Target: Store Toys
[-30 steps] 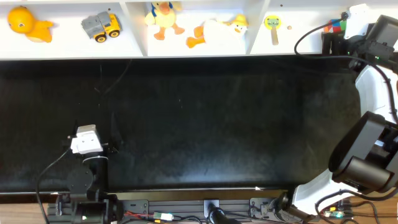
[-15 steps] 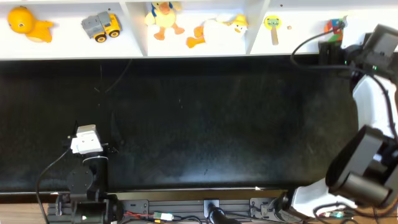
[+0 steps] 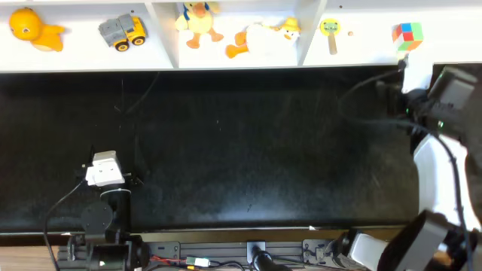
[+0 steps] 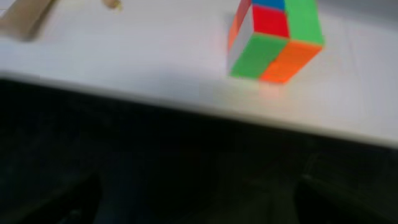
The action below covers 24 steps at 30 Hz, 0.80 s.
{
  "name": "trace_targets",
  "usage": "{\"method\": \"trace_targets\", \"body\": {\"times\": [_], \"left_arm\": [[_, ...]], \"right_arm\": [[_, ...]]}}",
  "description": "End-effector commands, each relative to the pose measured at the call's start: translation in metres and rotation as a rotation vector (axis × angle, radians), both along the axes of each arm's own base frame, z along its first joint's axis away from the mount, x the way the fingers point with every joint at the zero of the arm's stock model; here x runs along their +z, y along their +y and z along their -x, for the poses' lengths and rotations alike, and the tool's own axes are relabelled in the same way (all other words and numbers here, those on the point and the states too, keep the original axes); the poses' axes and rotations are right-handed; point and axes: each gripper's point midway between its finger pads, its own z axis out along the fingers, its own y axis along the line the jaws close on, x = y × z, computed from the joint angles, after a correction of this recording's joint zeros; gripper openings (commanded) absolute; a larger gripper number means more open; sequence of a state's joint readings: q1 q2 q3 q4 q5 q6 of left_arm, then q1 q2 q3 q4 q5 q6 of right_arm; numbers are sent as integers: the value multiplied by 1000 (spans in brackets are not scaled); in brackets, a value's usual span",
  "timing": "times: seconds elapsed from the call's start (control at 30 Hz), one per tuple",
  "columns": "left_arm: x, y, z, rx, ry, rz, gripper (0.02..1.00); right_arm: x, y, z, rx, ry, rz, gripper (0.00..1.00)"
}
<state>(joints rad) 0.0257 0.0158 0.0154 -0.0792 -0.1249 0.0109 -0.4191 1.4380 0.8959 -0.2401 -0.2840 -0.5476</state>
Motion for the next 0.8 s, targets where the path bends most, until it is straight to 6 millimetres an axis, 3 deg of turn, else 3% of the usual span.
{"method": "trace_targets", "body": {"times": [0.03, 0.27, 0.57, 0.8], "left_arm": [[1, 0, 0, 1, -8, -20, 998], [1, 0, 0, 1, -8, -20, 998], [1, 0, 0, 1, -8, -20, 998], [1, 0, 0, 1, -8, -20, 998]], "right_arm": [[6, 20, 18, 3, -24, -5, 996], [-9, 63, 40, 39, -16, 42, 996], [-2, 106, 36, -3, -171, 19, 993], [-1, 123, 55, 37, -281, 5, 996]]}}
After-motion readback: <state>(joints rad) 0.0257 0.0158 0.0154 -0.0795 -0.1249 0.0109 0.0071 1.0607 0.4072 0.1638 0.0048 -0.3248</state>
